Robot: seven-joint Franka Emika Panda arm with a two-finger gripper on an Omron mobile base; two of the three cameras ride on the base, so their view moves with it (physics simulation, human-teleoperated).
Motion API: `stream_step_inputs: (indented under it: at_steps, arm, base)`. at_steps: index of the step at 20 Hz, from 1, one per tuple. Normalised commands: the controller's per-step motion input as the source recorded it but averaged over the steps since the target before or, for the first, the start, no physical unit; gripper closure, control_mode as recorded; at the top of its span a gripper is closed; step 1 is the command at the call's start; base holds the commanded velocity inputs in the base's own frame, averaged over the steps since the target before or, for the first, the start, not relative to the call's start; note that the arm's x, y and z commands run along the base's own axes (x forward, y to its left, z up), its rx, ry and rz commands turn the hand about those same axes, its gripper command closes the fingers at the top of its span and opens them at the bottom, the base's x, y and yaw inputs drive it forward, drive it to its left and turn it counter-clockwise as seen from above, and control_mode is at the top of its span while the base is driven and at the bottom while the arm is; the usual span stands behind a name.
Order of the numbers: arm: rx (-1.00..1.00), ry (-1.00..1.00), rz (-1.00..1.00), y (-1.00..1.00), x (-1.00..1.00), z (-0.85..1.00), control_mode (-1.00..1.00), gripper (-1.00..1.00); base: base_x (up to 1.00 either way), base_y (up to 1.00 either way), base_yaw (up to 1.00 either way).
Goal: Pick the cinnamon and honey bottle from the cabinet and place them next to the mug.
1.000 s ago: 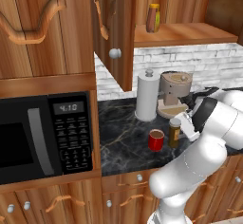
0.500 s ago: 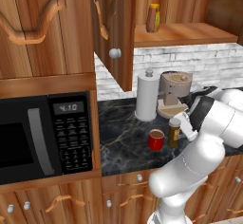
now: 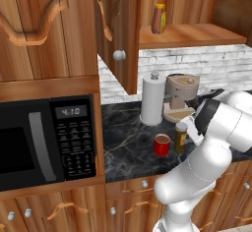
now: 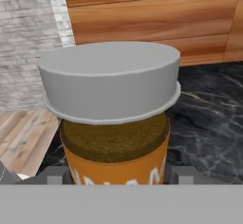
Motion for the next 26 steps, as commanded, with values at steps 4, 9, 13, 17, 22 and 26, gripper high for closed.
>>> stream_step_inputs:
  at_steps: [4,9,13,17,22,26]
  arm:
    - [0.00,-0.03,0.00,-0.05,0.00,0.00,-1.00,-1.00]
    - [0.00,-0.05,0.00,-0.11,0.00,0.04,-1.00,-1.00]
    - [0.02,-0.04,-0.01,-0.08,0.04,0.38,-1.00,-1.00]
    - [0.04,-0.06,-0.03,-0.01,0.22,0.44,-1.00,-1.00]
    - [0.06,-0.07,-0.05,0.00,0.18,0.51,-1.00,-1.00]
    - [0.09,-0.05,-0.04,0.00,0.00,0.44,-1.00,-1.00]
  base:
    - [0.00,0.00,0.00]
    - [0.00,0.00,0.00]
    - [0.00,0.00,0.00]
    - [0.00,0.00,0.00]
    - [0.00,0.00,0.00]
    - [0.00,0.00,0.00]
